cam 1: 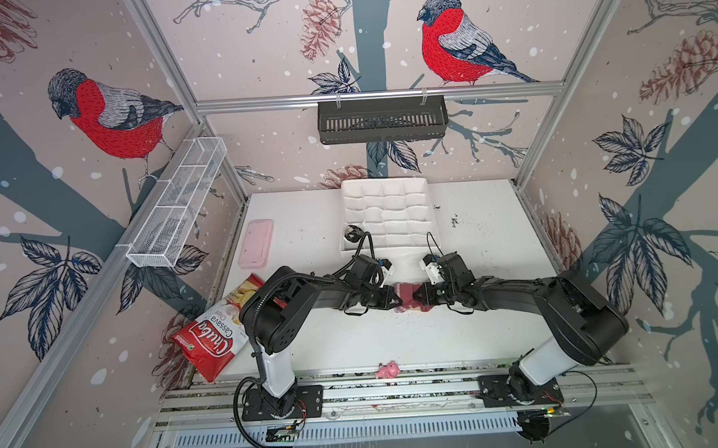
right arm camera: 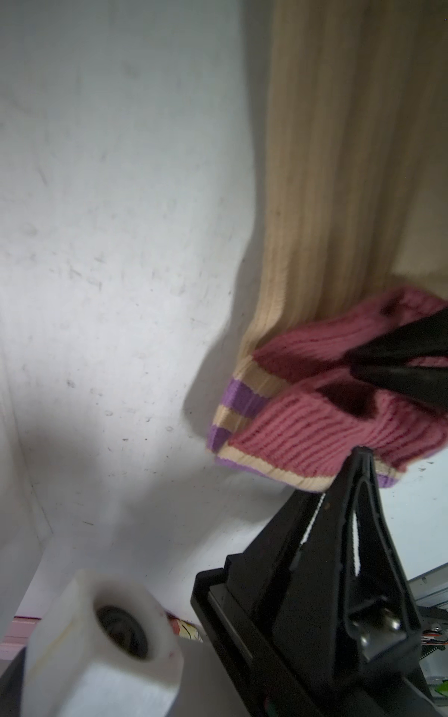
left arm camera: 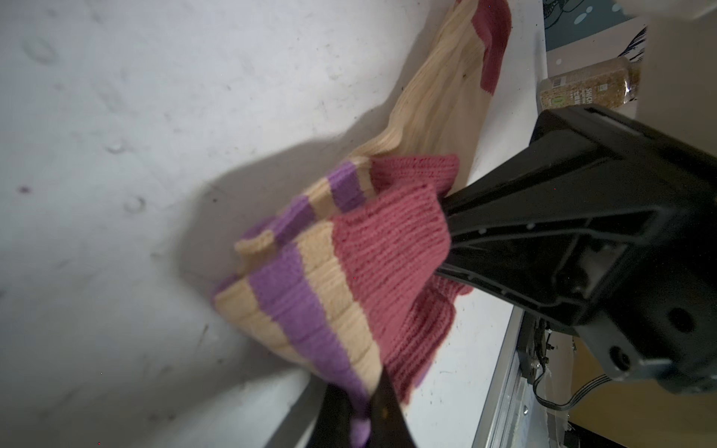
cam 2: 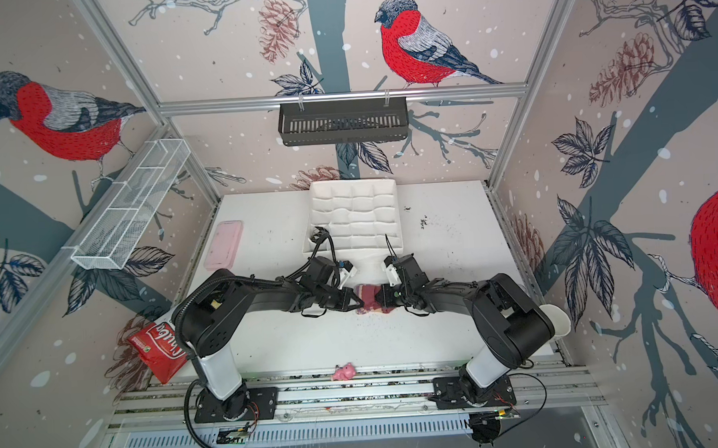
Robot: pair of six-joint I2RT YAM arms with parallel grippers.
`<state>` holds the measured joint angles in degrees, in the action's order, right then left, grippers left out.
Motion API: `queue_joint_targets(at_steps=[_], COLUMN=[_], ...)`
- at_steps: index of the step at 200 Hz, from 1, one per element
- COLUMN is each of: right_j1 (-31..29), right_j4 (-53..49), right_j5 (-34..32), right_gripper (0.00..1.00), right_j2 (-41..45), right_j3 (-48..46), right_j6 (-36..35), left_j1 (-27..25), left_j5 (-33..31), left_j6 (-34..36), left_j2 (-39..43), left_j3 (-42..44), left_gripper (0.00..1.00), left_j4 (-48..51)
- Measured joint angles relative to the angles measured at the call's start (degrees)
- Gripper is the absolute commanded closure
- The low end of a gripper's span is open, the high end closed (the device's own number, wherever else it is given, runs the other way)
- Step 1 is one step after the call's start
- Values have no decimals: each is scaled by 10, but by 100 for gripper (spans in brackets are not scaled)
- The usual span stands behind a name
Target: Roll the socks
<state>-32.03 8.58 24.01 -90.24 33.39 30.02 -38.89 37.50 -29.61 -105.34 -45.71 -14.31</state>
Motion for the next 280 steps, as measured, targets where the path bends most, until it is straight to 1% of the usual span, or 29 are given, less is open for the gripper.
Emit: queue_joint_targets(at_steps=[14, 32, 59, 70, 85, 121, 145, 170, 212, 228, 239, 251, 280], right_j1=[0, 7, 34, 46, 58, 64, 62, 53, 35, 27, 24, 22, 22], right_j4=[-11, -41, -85, -94, -98, -91, -55, -7, 52, 57, 58, 58, 55], right_j5=[-2, -3, -16, -18, -20, -16, 4, 15, 25, 26, 27, 27, 27], right_gripper=[86, 80, 76, 76, 79, 86, 88, 89, 89, 90, 90, 90, 90], right_j2=[8, 31, 82, 94, 90, 28, -3, -11, -8, -2, 3, 8, 14], right_j3=[1, 2, 5, 8, 16, 27, 28, 11, -21, -27, -32, -37, -40], right_j6=[0, 0, -4, -8, -17, -30, -30, -27, 2, 17, 18, 31, 32], left_j1=[1, 2, 3, 3, 3, 3, 2, -14, -76, -94, -104, -111, -123], left_j5=[0, -1, -27, -47, -75, -146, -192, -254, -355, -392, -408, -422, -435], left_j6=[0, 7, 47, 71, 104, 165, 191, 210, 230, 231, 231, 231, 232], left_j2=[0, 0, 4, 9, 13, 14, 9, -8, -75, -105, -118, -125, -136], left_j3=[0, -9, -48, -70, -99, -168, -215, -272, -387, -431, -456, -480, -530], left_gripper=[100, 100, 100, 100, 100, 100, 100, 100, 100, 95, 92, 91, 89], left_j4=[1, 18, 104, 157, 226, 374, 450, 523, 646, 689, 711, 733, 766])
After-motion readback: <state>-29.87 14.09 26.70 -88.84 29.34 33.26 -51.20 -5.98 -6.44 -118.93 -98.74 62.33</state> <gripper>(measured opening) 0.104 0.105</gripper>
